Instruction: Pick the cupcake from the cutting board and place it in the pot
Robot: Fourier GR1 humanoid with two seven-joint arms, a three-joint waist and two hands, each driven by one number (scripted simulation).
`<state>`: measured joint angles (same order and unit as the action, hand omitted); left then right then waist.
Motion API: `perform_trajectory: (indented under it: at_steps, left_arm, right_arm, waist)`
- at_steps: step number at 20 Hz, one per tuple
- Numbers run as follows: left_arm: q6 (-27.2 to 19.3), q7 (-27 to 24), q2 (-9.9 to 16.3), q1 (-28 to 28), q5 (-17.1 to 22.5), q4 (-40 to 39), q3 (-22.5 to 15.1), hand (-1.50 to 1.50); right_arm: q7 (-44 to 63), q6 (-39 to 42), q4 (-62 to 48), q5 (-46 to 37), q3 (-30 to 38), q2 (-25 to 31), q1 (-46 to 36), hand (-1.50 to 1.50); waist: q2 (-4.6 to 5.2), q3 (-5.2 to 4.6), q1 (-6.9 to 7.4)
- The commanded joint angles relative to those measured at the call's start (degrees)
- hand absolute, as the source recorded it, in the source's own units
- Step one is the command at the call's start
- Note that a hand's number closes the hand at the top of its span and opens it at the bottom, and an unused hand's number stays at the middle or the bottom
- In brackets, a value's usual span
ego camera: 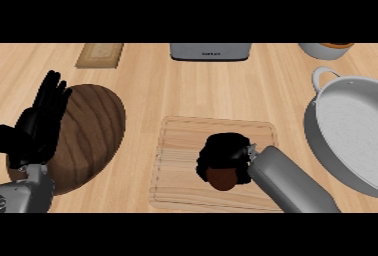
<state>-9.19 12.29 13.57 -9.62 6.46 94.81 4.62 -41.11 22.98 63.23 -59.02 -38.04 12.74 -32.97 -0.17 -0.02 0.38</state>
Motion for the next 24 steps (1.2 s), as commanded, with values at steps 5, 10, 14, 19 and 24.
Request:
perform_trajectory:
  at_steps: [5,10,14,19,24]
  left_arm:
    - [-2.65,-1.03,-1.74,-0.70,-3.10,-2.15,0.11,0.00]
    - [-1.97,0.65,1.60,2.83,-1.01,-0.83,4.60,0.00]
    - [-1.44,0.53,1.62,4.47,-0.29,0.16,5.08,0.00]
    - [-1.13,-0.11,1.72,5.13,-0.40,1.42,5.00,0.00]
    - [-0.35,0.34,2.05,5.51,0.54,2.63,5.35,0.00]
  right_arm:
    - [5.91,0.23,10.60,-0.34,2.16,3.89,13.10,1.50]
    - [17.32,-4.48,17.98,0.86,8.15,7.67,28.37,1.50]
    - [20.30,-6.19,32.69,3.02,8.66,10.15,40.82,1.50]
    - [22.87,-13.05,49.77,11.58,17.63,7.29,49.79,1.50]
    - [25.09,-15.85,66.85,20.12,27.94,7.48,58.88,1.50]
  waist:
    - [-0.33,-0.02,-2.68]
    - [-2.03,-0.13,-8.64]
    - [-2.00,-0.24,-8.62]
    - [-1.72,-0.16,-8.46]
    - [-1.31,-0.13,-7.48]
